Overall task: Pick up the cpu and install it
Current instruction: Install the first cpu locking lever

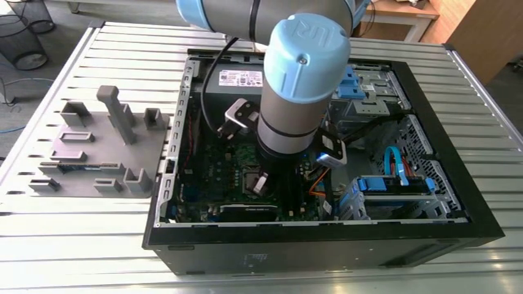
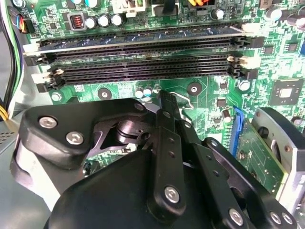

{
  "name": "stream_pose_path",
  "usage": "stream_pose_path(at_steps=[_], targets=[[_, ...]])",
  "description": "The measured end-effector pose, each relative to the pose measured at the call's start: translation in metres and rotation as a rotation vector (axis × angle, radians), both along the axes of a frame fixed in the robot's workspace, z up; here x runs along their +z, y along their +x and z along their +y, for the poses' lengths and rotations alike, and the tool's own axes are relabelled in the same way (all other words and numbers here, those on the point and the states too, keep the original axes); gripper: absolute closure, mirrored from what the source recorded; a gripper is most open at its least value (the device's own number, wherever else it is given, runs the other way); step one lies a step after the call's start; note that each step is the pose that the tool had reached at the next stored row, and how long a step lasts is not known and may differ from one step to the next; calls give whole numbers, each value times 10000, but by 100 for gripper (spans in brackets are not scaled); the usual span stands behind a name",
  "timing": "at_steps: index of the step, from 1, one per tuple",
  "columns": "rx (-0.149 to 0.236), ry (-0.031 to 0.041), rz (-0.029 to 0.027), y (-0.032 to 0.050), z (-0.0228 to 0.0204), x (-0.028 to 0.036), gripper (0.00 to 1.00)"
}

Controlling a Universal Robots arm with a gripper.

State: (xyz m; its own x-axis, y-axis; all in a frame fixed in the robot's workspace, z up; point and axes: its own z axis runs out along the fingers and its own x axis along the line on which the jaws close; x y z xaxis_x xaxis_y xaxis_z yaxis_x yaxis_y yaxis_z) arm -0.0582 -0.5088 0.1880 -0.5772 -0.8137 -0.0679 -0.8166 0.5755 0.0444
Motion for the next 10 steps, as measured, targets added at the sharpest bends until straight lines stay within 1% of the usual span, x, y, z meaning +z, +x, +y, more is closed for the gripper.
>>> stream_pose_path(at_steps=[4, 7, 10], targets=[[115, -6, 9, 2, -9, 6, 89], [218, 30, 3, 0, -17, -11, 89], [311, 65, 5, -2, -25, -9, 89]])
